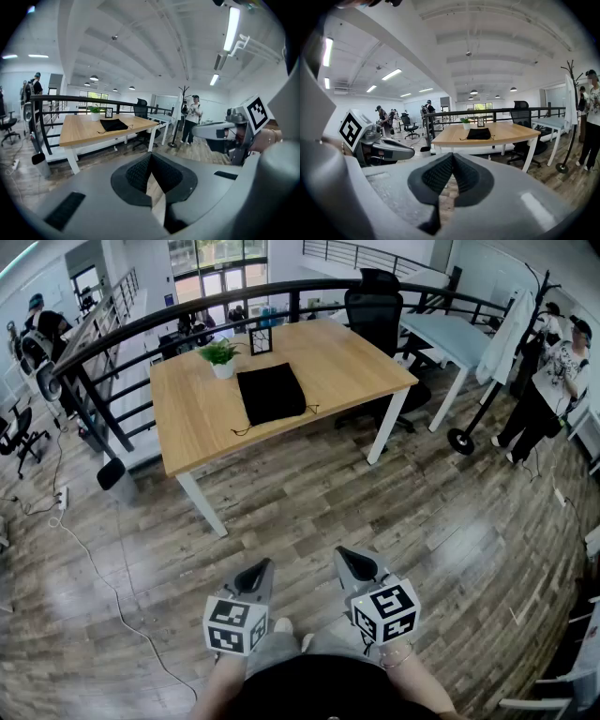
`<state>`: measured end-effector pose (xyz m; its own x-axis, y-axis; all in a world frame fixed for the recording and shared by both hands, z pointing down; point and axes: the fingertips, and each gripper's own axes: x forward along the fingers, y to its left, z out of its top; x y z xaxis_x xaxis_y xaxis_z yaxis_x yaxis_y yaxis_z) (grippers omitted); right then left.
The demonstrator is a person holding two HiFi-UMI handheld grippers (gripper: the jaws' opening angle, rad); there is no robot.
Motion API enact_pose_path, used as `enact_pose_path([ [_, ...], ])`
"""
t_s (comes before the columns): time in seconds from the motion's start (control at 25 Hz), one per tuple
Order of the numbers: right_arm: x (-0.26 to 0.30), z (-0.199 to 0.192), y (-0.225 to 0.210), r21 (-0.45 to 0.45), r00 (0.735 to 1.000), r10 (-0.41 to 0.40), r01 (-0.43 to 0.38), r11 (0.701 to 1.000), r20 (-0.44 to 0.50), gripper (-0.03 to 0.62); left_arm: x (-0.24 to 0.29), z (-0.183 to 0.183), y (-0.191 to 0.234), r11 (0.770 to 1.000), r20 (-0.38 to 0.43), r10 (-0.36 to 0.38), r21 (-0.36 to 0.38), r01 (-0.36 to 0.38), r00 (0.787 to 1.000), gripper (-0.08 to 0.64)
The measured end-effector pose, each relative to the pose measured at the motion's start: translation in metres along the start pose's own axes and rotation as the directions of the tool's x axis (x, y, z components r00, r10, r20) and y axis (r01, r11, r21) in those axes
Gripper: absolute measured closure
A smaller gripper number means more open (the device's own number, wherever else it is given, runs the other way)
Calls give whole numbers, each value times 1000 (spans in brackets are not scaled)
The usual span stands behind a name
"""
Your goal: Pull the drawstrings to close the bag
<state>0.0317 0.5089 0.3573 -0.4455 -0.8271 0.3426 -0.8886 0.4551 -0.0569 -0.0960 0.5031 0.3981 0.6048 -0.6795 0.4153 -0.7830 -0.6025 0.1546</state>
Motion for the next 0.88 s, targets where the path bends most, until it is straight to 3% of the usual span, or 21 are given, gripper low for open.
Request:
enact_pose_path([
  [0.36,-3,10,1,-18,999,38,-37,999,30,594,7,16,-2,1000,20,-7,-13,7,1000,546],
  [0.64,-9,24,-12,-5,996,13,-12,1000,92,594,9,30,-16,1000,69,-3,-6,3,998,546],
  [0.88,-19,19,6,-25,990,86,-83,996,112,594,12,25,-41,999,76,-32,-38,35,997,546],
])
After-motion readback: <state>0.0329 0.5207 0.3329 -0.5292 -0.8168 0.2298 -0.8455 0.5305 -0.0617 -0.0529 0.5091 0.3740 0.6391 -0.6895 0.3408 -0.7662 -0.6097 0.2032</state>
